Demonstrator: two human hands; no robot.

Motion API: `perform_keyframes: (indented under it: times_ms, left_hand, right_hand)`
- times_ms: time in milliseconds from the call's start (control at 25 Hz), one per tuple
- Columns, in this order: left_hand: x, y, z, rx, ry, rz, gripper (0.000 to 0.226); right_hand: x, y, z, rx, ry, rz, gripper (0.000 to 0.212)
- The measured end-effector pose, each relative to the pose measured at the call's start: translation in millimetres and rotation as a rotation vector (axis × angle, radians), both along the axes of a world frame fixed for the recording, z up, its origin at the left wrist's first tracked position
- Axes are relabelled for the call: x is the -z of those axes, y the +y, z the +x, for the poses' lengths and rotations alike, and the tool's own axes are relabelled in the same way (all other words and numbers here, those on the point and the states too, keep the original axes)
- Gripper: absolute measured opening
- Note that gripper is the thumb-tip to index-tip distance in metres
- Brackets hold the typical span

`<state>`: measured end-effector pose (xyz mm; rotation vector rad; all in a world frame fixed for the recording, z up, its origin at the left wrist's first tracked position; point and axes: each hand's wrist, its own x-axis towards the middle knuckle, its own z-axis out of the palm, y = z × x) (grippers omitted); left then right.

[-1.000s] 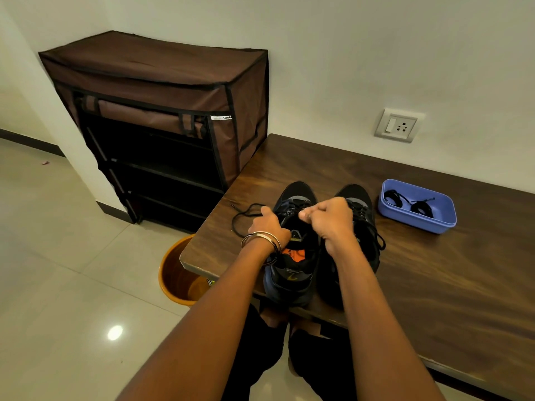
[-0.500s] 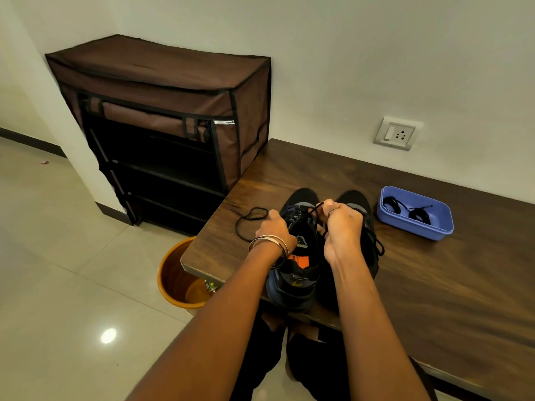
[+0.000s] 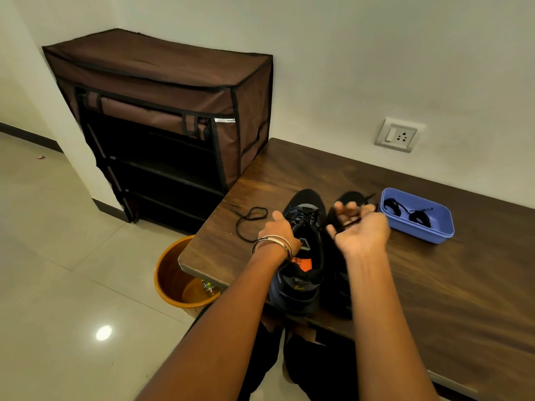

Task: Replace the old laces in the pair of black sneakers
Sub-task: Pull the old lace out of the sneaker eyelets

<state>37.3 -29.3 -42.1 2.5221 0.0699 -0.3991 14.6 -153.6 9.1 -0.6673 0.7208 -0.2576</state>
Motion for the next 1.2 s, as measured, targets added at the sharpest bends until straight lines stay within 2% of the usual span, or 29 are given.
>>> perform_keyframes:
  times_ms: [120, 240, 280, 360, 400, 440, 520, 560, 640, 680, 720, 800, 880, 1040, 1120, 1200]
  left_hand:
    - [-0.4, 4.6, 2.7, 0.015, 0.003, 0.008, 0.053]
    - [-5.5, 7.5, 5.0, 0.030, 0.023, 0.057, 0.061]
    - [-7.8, 8.5, 4.1, 0.032, 0.020, 0.088, 0.066]
    - [-12.0, 10.4, 1.1, 0.013, -0.056, 0.120, 0.070]
    - [-14.6, 10.3, -0.4, 0.006, -0.136, 0.090, 0.068]
    - [-17.0, 10.2, -0.3, 0.010, -0.234, 0.006, 0.063]
    - [-19.6, 8.3, 4.2, 0.079, -0.382, -0.190, 0.055]
    - [-19.2, 6.4, 7.2, 0.156, -0.408, -0.205, 0.053]
    - [-15.1, 0.5, 12.8, 0.335, -0.411, -0.044, 0.051]
    - [-12.2, -3.0, 14.6, 0.399, -0.417, 0.064, 0.049]
    - [-9.5, -6.2, 15.6, 0.428, -0.430, 0.153, 0.045]
    - [-7.9, -10.6, 14.9, 0.406, -0.471, 0.249, 0.035]
    - [-7.2, -12.0, 12.8, 0.353, -0.486, 0.266, 0.030]
    - [-2.8, -12.6, 12.4, 0.289, -0.481, 0.237, 0.026]
    - [-1.8, -11.8, 11.6, 0.252, -0.468, 0.226, 0.024]
    - [-1.1, -10.6, 8.9, 0.211, -0.466, 0.205, 0.024]
  right_hand:
    - [-15.0, -31.5, -2.4, 0.000, 0.007, -0.253, 0.022]
    - [-4.5, -32.6, -1.2, -0.101, 0.149, -0.643, 0.011]
    - [-1.2, -28.7, -0.1, -0.164, 0.210, -0.820, 0.012]
    - [1.3, -18.8, 0.7, -0.295, 0.259, -1.174, 0.038]
    - [-0.6, -13.7, 0.3, -0.323, 0.230, -1.303, 0.040]
    - [-2.1, -10.2, 1.7, -0.347, 0.182, -1.389, 0.033]
    - [-3.7, -3.3, 1.2, -0.464, 0.124, -1.433, 0.014]
    - [-4.5, 0.5, -0.2, -0.553, 0.133, -1.450, 0.017]
    - [1.0, 6.1, 1.3, -0.694, 0.208, -1.522, 0.021]
    - [3.5, 8.1, 2.4, -0.740, 0.265, -1.620, 0.014]
    - [4.0, 11.8, 1.5, -0.772, 0.315, -1.734, 0.006]
    - [6.8, 18.9, 0.5, -0.764, 0.341, -1.925, 0.013]
    - [7.5, 23.2, -3.1, -0.701, 0.317, -1.950, 0.018]
    - [8.9, 7.7, 1.0, -0.479, 0.314, -1.677, 0.019]
    - [11.8, -2.0, 4.9, -0.415, 0.299, -1.697, 0.018]
    - [14.1, -3.0, 6.9, -0.446, 0.286, -1.769, 0.018]
